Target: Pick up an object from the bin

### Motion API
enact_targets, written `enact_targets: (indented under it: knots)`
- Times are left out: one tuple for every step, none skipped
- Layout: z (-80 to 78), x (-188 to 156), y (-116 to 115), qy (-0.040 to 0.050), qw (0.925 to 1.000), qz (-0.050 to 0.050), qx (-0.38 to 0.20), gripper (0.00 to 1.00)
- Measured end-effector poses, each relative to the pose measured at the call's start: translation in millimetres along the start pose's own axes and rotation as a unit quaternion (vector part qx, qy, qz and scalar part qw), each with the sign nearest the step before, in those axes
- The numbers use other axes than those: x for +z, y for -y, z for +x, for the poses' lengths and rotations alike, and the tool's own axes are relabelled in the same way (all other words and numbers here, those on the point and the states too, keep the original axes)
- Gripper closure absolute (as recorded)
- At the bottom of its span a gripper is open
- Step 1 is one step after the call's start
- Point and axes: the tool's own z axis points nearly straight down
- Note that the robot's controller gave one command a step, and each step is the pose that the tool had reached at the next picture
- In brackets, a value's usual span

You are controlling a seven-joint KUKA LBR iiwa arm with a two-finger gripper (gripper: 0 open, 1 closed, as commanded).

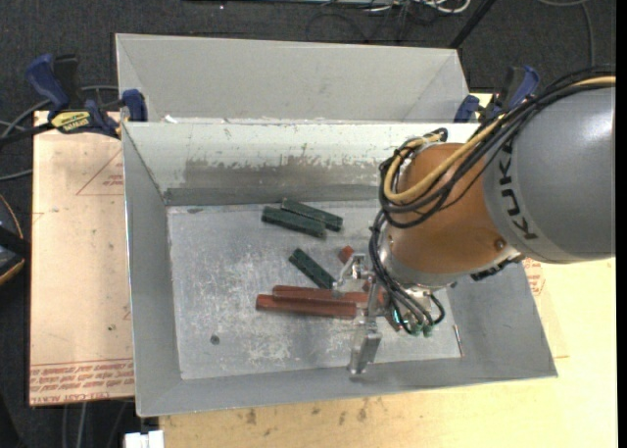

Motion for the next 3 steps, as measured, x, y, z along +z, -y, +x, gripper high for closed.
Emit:
enact_targets:
  knots:
    - [-1.9,-4.0,0.2,0.0039,1.0,0.0,0.001,0.0]
    - [-26.3,68.5,-55.8,0.0095,0.9993,-0.001,0.036,0.0]
    - [-25.9,10.6,-41.4,0.005,0.9985,0.0,0.055,0.0]
